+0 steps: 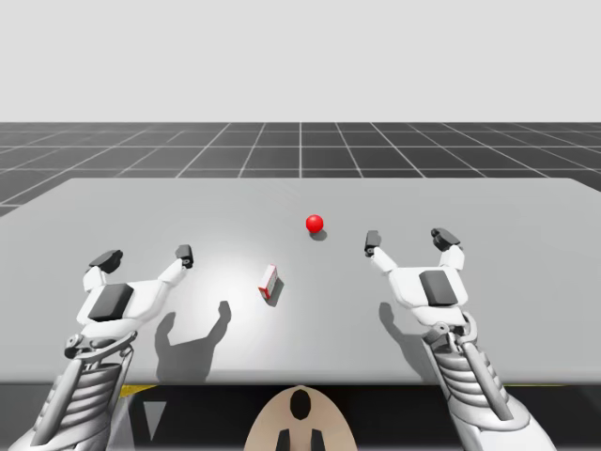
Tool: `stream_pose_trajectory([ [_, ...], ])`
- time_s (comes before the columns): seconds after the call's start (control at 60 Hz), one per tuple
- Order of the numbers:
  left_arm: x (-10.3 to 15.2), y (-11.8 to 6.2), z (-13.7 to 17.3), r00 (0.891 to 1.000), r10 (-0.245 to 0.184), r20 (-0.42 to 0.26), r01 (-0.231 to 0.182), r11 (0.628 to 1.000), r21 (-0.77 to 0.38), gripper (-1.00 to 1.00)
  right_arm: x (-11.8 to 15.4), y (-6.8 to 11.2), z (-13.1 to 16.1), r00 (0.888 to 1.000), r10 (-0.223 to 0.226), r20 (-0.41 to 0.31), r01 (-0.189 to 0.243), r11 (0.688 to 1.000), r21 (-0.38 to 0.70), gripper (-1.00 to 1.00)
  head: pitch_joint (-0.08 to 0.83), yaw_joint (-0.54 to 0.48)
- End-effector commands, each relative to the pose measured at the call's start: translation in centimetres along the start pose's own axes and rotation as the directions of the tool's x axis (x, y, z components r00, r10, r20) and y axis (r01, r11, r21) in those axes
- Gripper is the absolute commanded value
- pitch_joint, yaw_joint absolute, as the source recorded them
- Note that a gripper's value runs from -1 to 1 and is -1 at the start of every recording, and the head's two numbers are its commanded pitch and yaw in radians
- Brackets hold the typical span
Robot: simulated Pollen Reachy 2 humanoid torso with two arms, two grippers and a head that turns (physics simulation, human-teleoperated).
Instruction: Watch the red light. When it turns green, pick up the object.
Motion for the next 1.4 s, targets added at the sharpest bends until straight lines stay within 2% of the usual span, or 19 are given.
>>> stream_pose_trajectory([
  [0.017,-0.11,-0.17,0.08,1.000,0.009,-0.004,-0.009,1.000,0.000,-1.00,-0.09,0.47,0.12,1.000,-0.021,-0.003,0.021,1.000,-0.003,-1.00,0.457,-0.07],
  [1.017,-0.09,-0.15,0.07,1.000,0.009,-0.005,-0.009,1.000,0.000,-1.00,-0.08,0.47,0.12,1.000,-0.013,0.002,0.013,1.000,-0.008,-1.00,0.464,-0.06],
  [1.133,-0.12,-0.15,0.07,1.000,0.009,-0.005,-0.009,1.000,0.000,-1.00,-0.08,0.46,0.14,1.000,-0.011,0.003,0.011,1.000,-0.007,-1.00,0.489,-0.04],
  [1.4,-0.18,-0.27,0.04,1.000,0.004,-0.003,-0.004,1.000,-0.001,-1.00,-0.07,0.58,0.22,1.000,-0.011,0.002,0.011,1.000,0.001,-1.00,0.613,0.07],
])
